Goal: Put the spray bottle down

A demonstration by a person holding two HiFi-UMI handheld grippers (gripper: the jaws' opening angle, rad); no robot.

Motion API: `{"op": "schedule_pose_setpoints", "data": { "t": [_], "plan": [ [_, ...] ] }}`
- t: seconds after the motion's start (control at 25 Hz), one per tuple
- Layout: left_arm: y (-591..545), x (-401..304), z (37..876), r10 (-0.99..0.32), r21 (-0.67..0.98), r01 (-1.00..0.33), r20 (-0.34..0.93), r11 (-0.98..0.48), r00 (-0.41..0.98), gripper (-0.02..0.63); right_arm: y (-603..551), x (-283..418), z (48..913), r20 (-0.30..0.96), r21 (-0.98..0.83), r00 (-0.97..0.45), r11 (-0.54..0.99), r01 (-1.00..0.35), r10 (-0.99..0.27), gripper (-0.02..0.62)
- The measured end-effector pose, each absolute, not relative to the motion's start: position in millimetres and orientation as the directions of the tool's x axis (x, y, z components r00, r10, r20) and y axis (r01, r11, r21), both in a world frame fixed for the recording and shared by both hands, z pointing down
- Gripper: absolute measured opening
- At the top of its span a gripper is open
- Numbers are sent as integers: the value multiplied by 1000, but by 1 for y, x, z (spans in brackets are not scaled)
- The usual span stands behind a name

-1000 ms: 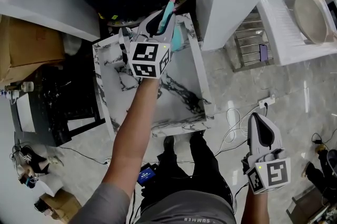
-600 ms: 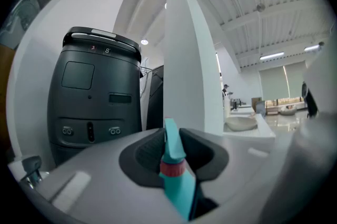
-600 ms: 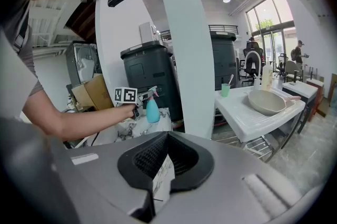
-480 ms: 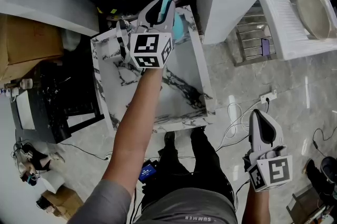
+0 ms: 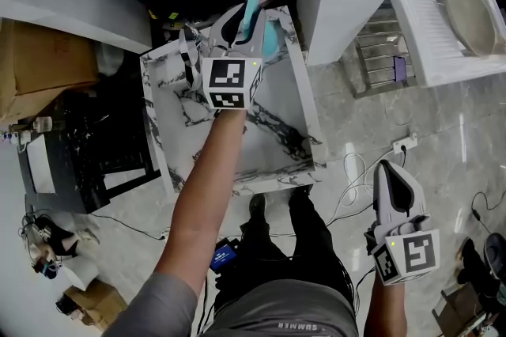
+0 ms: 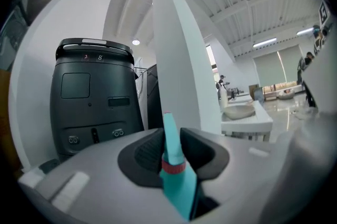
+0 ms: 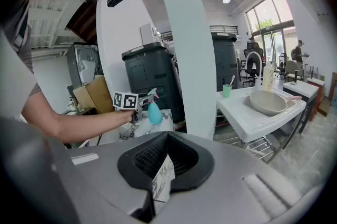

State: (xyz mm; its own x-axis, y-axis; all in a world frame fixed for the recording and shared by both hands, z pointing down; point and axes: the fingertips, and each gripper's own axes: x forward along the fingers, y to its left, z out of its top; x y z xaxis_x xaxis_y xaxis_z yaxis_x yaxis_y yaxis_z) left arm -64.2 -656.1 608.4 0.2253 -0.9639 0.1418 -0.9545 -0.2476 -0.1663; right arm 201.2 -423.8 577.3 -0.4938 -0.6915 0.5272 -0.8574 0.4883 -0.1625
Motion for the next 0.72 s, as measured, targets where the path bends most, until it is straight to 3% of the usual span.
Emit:
{"op": "schedule_pose_setpoints", "data": {
  "t": [0.28, 0.72],
  "plan": [
    [-648, -65, 621, -949, -170, -949, 215, -267, 228, 145, -416, 195, 567, 515, -159, -500, 496, -854, -696, 2],
    [-633, -62, 597, -945, -240, -926, 223, -292, 241, 268, -409, 186, 546, 494, -146, -510, 511, -847, -704, 2]
  ]
}}
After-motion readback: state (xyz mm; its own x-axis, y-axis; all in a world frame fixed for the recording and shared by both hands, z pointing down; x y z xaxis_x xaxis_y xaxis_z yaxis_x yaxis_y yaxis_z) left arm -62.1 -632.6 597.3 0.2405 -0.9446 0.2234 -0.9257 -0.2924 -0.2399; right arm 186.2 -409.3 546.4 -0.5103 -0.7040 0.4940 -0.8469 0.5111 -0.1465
